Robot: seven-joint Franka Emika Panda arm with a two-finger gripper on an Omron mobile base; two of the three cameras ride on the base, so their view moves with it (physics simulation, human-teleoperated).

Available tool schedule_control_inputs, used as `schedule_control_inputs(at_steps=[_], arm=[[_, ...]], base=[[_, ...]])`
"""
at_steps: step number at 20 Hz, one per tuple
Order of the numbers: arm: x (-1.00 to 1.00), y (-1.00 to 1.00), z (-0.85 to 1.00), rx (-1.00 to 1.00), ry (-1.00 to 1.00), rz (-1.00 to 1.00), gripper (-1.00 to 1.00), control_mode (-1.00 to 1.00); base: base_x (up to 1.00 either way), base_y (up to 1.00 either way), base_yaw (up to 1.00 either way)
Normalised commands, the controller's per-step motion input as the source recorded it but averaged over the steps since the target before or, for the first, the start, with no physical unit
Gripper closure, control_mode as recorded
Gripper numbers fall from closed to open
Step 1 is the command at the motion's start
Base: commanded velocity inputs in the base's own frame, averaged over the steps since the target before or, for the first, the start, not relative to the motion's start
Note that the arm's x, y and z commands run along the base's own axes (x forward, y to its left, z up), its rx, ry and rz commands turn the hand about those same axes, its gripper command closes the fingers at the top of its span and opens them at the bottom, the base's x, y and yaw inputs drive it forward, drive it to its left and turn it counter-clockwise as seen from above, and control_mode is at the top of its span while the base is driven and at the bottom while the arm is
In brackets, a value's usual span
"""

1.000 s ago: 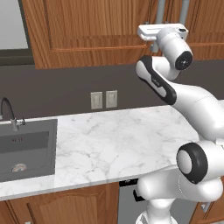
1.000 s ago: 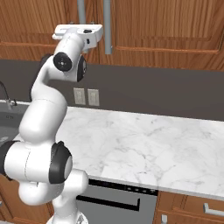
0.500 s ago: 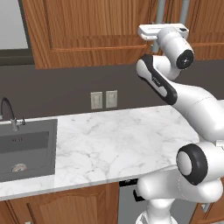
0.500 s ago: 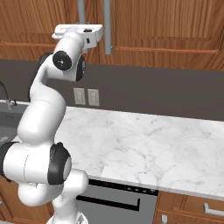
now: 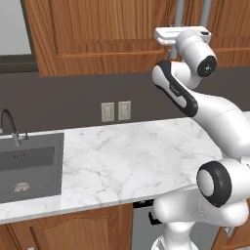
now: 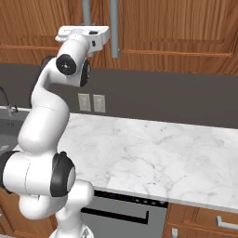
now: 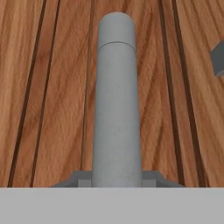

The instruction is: Get the candle and the liquor from the cabinet and move them to the dining counter.

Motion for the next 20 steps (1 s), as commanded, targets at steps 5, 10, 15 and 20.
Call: schedule_control_inputs(at_steps=[5, 10, 15, 20], arm=[[-0.37, 0.07, 0.00, 0.00, 0.01, 0.00, 1.00, -1.00], [-0.71, 0.14, 0.00, 0.00, 0.01, 0.00, 1.00, -1.00], [-0.94, 0.18, 0.00, 0.00, 0.01, 0.00, 1.00, -1.00], [-1.00, 0.30, 0.00, -0.01, 0.02, 0.01, 1.00, -1.00]], base=[[0.00, 0.00, 0.00], [0.00, 0.00, 0.00], [0.00, 0.00, 0.00], [0.00, 0.00, 0.00]])
